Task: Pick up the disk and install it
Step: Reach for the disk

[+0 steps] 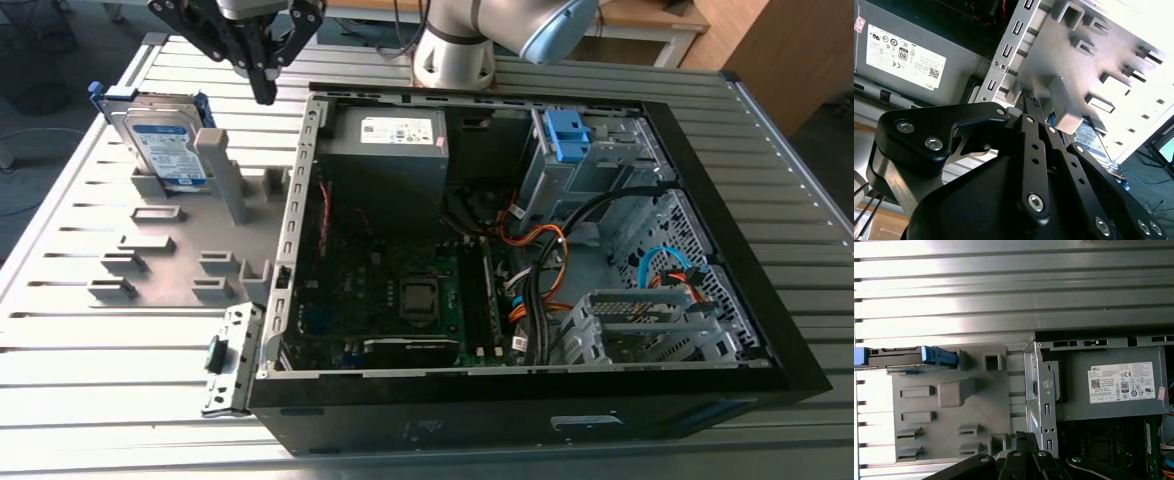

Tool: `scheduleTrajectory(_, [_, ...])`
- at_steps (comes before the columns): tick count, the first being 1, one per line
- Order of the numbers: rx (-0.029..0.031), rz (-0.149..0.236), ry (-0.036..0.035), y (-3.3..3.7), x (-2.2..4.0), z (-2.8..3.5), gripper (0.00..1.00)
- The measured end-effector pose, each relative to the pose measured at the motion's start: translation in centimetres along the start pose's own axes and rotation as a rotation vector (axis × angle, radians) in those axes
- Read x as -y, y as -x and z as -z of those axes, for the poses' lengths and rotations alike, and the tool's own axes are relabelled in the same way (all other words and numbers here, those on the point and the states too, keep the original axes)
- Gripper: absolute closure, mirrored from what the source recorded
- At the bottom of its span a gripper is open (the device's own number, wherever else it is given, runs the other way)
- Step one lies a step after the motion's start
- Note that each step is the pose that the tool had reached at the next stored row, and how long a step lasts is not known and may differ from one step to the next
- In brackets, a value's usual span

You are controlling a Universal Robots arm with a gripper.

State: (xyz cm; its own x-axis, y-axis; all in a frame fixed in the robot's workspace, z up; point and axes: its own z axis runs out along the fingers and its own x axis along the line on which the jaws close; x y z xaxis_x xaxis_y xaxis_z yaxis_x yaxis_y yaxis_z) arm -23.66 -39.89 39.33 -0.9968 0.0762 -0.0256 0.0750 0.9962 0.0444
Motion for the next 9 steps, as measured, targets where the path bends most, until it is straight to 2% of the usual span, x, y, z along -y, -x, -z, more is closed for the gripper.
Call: scheduleTrajectory(9, [0.0,0.0,0.0,-0.4,0.03,0.01,0.89])
